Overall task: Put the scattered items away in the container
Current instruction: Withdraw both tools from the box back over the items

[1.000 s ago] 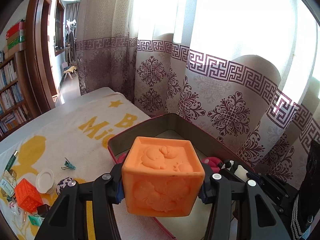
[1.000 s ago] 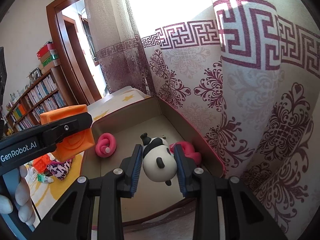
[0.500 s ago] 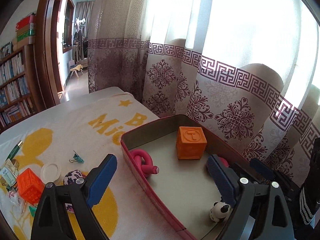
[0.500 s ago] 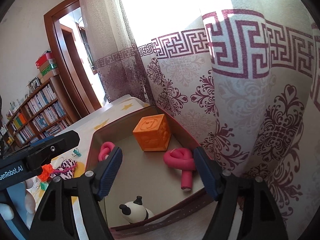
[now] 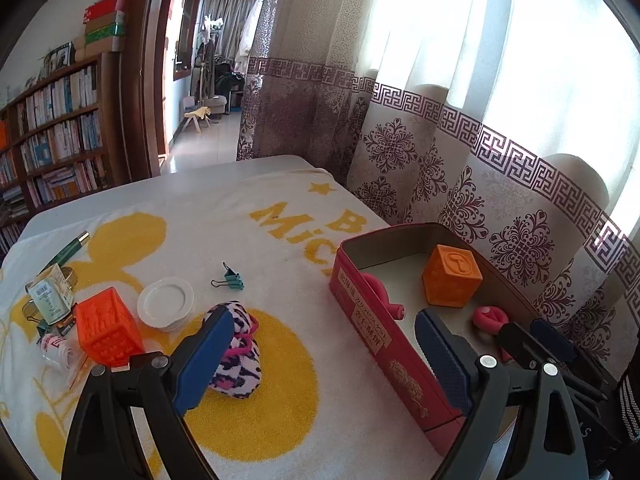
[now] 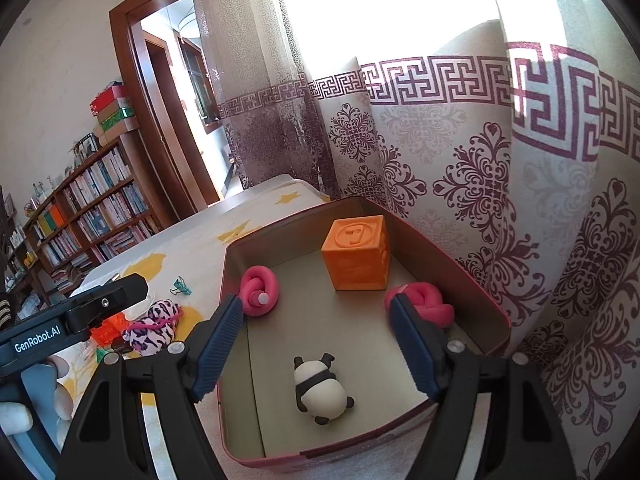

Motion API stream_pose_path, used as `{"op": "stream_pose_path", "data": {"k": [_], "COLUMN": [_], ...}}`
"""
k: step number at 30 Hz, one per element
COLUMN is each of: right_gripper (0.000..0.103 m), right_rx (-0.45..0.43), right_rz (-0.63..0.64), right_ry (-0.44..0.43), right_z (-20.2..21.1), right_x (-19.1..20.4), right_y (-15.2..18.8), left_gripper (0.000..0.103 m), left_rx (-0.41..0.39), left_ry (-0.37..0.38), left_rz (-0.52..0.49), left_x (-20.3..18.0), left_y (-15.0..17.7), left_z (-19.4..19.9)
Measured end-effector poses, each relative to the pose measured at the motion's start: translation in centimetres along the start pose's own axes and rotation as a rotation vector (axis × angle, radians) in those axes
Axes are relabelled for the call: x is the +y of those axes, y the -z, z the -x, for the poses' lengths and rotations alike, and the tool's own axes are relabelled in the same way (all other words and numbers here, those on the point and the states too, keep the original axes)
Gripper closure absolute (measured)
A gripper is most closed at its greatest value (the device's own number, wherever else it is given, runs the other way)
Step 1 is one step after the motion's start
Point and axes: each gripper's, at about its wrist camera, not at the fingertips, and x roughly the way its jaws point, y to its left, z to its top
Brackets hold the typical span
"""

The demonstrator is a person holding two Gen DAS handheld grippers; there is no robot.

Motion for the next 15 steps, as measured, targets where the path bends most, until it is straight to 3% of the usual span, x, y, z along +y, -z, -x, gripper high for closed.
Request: {"op": "stream_pose_path", "data": {"k": [15], "right_gripper": [0.024], "right_rx": [0.067], "right_rz": [0.098], "right_ry": [-0.092], "right_z": [-1.1], "right_x": [7.3], "right_y": [1.3], "left_gripper": [0.009], "left_rx": [0.011], "left_ry": [-0.126], "left_rz": [0.198], "left_x": [10.3], "left_y": [3.0], "left_z": [2.0]}}
